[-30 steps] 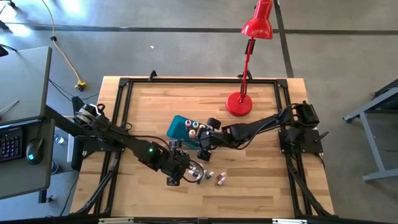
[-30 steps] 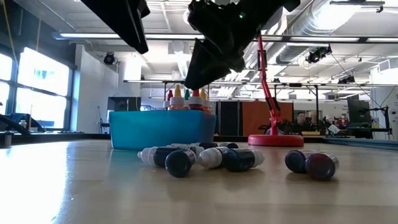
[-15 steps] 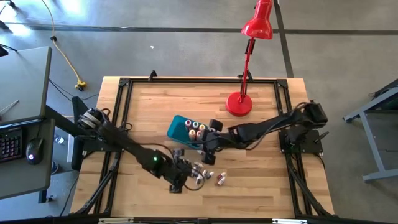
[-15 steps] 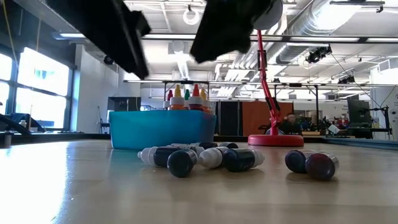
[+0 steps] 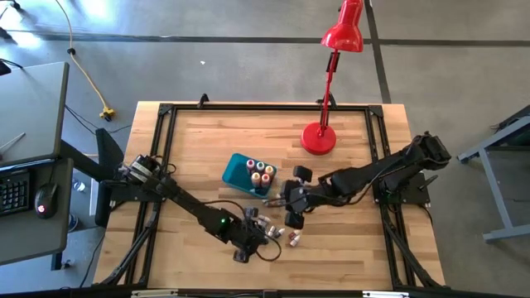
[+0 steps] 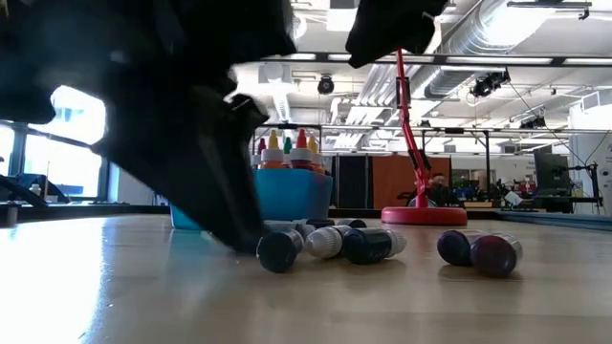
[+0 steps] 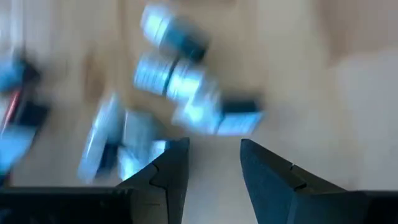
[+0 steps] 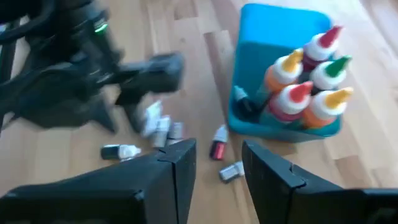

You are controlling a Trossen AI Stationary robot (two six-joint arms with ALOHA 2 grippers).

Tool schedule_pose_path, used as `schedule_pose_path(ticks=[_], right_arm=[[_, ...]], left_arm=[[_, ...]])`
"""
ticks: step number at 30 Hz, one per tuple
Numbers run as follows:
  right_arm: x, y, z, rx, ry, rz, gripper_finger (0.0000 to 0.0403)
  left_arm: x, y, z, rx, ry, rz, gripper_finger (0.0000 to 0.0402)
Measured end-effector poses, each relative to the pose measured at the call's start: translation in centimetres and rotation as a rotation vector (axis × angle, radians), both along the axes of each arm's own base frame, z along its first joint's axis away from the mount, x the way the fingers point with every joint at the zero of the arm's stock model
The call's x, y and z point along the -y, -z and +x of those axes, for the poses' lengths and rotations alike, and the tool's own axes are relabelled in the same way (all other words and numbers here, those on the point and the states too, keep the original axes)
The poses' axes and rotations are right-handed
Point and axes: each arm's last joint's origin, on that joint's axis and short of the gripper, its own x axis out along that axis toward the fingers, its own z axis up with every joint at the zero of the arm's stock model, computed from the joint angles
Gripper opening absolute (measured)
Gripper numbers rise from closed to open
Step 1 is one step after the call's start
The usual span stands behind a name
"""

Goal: Pick & Place food coloring
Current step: Put the small green food coloring into the blue bin

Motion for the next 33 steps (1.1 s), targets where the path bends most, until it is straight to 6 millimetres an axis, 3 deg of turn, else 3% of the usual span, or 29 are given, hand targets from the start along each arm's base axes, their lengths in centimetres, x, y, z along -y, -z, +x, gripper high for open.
schedule_pose_path(ticks=[8,13,23,28,33], right_arm=[[-1.5,0.4,-0.9,-0.033,-0.018,0.015,0.0123],[-2.3,0.4,-1.2,-0.038,-0.044,0.011,0.0123],[-1.9,2.3,-2.1,-0.118,-0.017,-0.054,0.0123],[-1.8,3.1,-2.4,-0.138,0.003,-0.038,0.0123],[-1.8,3.2,-2.4,-0.133,0.016,-0.026,0.0123]], left_arm=[[-2.1,1.1,1.2,-0.053,-0.025,-0.045,0.0138],[-2.4,0.7,1.3,-0.039,-0.02,-0.013,0.0138],[-3.3,-1.4,0.5,-0.012,-0.008,0.151,0.0138],[-3.3,-1.2,0.7,-0.023,0.114,0.195,0.0138],[-4.5,-1.2,1.4,-0.017,0.134,0.183,0.0138]])
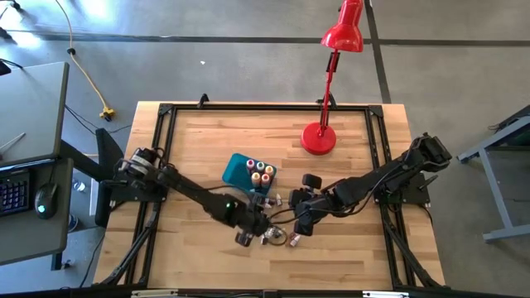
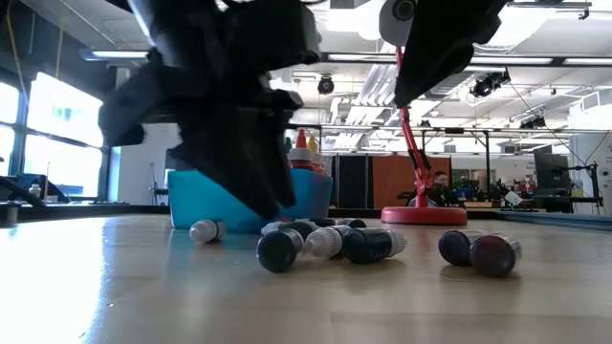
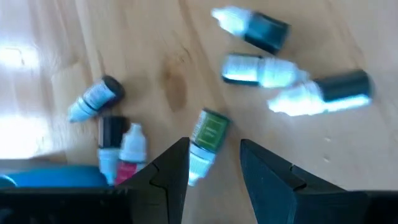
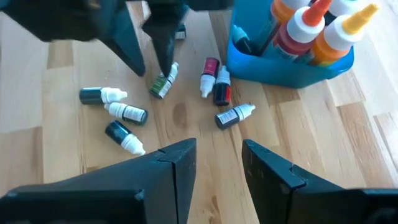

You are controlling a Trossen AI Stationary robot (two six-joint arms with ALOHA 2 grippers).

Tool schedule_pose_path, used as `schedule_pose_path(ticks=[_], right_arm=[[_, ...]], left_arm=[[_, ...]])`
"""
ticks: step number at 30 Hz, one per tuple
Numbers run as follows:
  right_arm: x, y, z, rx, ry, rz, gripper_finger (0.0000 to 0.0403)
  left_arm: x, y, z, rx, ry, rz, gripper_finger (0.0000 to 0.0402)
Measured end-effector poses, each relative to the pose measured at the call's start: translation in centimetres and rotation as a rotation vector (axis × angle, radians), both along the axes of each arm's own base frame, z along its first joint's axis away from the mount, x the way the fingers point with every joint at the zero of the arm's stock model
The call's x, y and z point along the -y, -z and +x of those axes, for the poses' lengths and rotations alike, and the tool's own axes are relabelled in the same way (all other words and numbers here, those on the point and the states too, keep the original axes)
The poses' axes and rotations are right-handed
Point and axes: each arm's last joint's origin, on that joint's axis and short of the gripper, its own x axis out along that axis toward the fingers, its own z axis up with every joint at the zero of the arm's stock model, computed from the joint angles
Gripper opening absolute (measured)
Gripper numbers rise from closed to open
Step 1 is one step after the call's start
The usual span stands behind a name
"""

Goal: Pick & Place food coloring
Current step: Put the small green food coloring into the blue bin

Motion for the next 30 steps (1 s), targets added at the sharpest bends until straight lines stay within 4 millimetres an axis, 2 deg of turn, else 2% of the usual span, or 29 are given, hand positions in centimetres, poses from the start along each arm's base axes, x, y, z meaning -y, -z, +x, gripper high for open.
schedule_pose_path(ticks=[6,9,18,26,30], right_arm=[[0.0,0.0,0.0,0.003,0.0,0.001,0.0123],[0.0,0.0,0.0,0.003,0.0,0.0,0.0123],[0.0,0.0,0.0,0.002,-0.001,-0.001,0.0123],[0.0,0.0,0.0,-0.003,-0.002,-0.004,0.0123],[0.0,0.0,0.0,0.005,0.001,-0.007,0.0123]], left_arm=[[-2.2,-0.1,1.0,-0.002,-0.023,-0.079,0.0138],[-2.7,0.0,1.2,-0.025,0.002,-0.135,0.0138],[-2.5,-0.1,1.4,-0.001,0.044,-0.128,0.0138],[-2.3,1.9,1.6,-0.063,0.064,-0.15,0.0138],[-2.2,2.2,1.9,-0.054,0.055,-0.147,0.0138]])
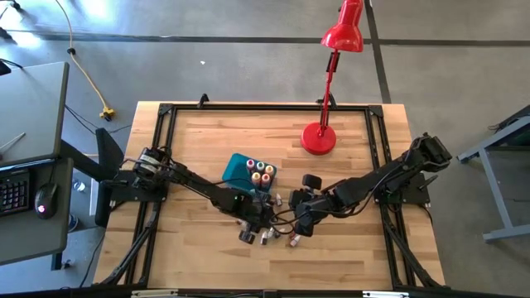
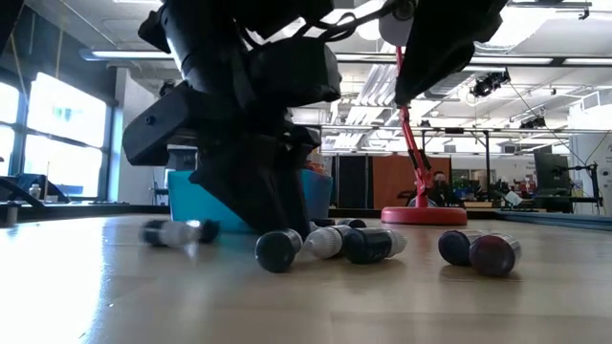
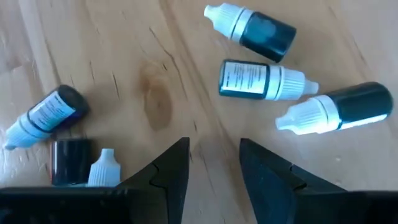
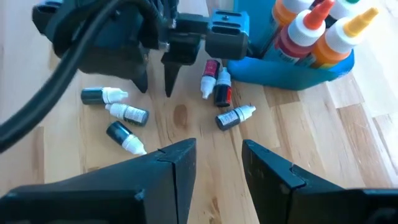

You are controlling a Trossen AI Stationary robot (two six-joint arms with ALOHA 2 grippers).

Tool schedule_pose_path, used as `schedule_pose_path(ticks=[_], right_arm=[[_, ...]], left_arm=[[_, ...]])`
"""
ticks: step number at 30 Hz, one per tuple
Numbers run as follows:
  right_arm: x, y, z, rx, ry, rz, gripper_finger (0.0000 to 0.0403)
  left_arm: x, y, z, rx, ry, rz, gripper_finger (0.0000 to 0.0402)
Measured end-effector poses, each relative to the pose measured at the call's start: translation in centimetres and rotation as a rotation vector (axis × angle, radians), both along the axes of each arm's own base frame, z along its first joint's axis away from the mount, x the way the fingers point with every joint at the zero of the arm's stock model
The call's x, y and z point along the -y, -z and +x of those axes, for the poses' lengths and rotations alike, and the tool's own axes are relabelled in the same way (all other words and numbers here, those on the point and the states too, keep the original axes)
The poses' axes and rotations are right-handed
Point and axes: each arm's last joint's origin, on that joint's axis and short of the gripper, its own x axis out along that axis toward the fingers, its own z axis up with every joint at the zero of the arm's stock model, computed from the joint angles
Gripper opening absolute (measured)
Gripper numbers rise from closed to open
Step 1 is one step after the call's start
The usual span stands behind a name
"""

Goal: Pick & Place food coloring
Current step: Put the small green food coloring into the blue bin

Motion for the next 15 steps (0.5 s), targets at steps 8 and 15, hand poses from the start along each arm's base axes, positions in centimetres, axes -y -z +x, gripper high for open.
schedule_pose_path(ticks=[8,15], right_arm=[[0.0,-0.1,0.1,0.012,0.003,0.0,0.0123],[0.0,0.0,0.1,0.01,0.003,0.0,0.0123]], left_arm=[[-0.3,-1.4,-0.8,-0.015,-0.021,0.005,0.0138],[0.3,-6.1,-3.4,-0.013,-0.097,-0.052,0.0138]])
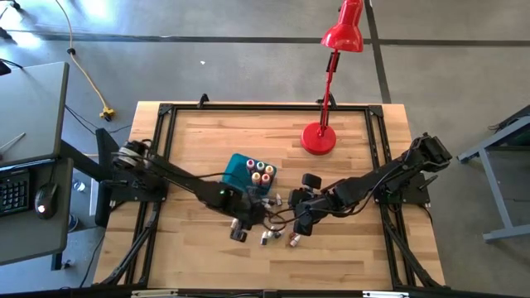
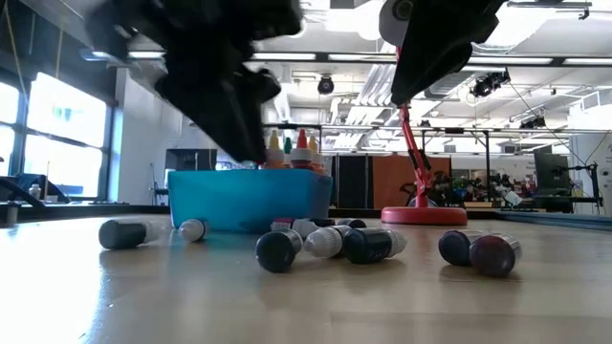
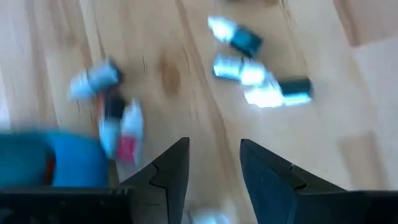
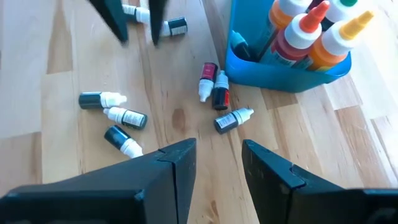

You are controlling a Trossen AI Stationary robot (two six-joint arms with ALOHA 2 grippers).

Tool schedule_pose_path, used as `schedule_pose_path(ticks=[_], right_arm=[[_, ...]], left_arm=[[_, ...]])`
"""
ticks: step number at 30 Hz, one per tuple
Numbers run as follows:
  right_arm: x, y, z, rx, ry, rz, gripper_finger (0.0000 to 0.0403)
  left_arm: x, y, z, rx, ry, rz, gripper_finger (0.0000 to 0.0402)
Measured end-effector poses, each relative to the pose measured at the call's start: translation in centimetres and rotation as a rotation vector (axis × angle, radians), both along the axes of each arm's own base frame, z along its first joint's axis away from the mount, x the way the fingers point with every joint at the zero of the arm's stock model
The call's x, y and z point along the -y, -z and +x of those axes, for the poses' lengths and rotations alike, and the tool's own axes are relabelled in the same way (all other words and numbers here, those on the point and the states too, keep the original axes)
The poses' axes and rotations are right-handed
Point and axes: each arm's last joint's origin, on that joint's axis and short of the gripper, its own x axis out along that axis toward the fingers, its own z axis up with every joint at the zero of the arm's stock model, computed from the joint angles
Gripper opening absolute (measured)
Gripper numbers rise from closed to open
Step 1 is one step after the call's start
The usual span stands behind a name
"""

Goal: Pick & Place food coloring
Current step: Put the small green food coloring into the blue bin

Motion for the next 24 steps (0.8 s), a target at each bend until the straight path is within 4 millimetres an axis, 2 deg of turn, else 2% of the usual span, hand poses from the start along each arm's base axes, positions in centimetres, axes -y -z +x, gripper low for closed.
schedule_pose_path(ticks=[3,7,10,18,24], right_arm=[[0.0,0.0,0.0,0.002,0.004,-0.006,0.0123],[0.0,0.0,0.0,0.008,0.012,-0.012,0.0123],[0.1,-0.1,0.1,0.018,0.022,-0.027,0.0123],[0.2,-0.1,0.1,0.036,0.046,-0.065,0.0123],[0.2,-0.2,0.1,0.044,0.065,-0.065,0.0123]], left_arm=[[0.3,-0.8,-1.3,-0.062,-0.178,-0.085,0.0138],[0.9,-0.1,-2.8,-0.182,-0.532,-0.165,0.0138],[1.4,0.7,-3.4,-0.215,-0.73,-0.174,0.0138],[1.8,1.0,-3.6,-0.199,-0.993,-0.272,0.0138],[1.8,1.1,-3.9,-0.208,-1.078,-0.283,0.0138]])
